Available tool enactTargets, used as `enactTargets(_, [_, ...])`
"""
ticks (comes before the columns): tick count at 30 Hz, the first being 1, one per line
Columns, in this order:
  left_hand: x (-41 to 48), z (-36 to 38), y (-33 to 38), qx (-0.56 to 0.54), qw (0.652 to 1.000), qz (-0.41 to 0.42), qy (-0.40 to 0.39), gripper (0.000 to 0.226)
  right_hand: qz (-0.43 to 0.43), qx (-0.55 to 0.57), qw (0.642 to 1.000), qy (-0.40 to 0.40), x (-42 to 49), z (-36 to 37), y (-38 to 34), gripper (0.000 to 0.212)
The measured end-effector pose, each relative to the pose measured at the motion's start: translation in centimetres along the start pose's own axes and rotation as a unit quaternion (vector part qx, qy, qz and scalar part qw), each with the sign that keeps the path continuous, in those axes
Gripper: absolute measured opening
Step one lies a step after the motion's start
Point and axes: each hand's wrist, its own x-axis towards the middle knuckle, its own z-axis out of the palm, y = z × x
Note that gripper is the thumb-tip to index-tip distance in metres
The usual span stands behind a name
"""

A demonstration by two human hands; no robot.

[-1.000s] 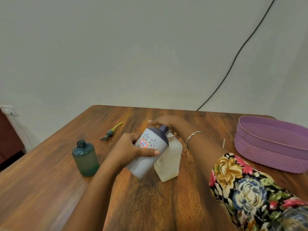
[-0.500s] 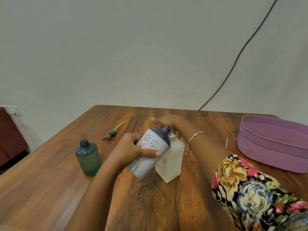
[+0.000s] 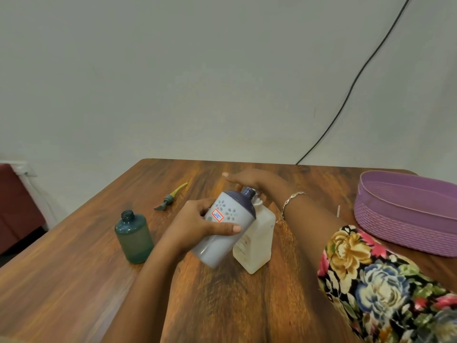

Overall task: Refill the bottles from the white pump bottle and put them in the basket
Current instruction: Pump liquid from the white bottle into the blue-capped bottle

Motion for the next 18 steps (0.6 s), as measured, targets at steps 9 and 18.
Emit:
enactTargets(9, [-0.1, -0.1, -0.8, -0.024, 1.000, -0.017, 0.006, 0.059, 0.008, 0.034, 0.999, -0.021, 0.3, 0.2, -0.1, 0.070])
enactTargets(18, [-0.2, -0.1, -0.9, -0.021, 1.000, -0.005, -0.003, 0.060, -0.009, -0.053, 0.998, 0.025, 0.5, 0.7, -0.1, 0.066])
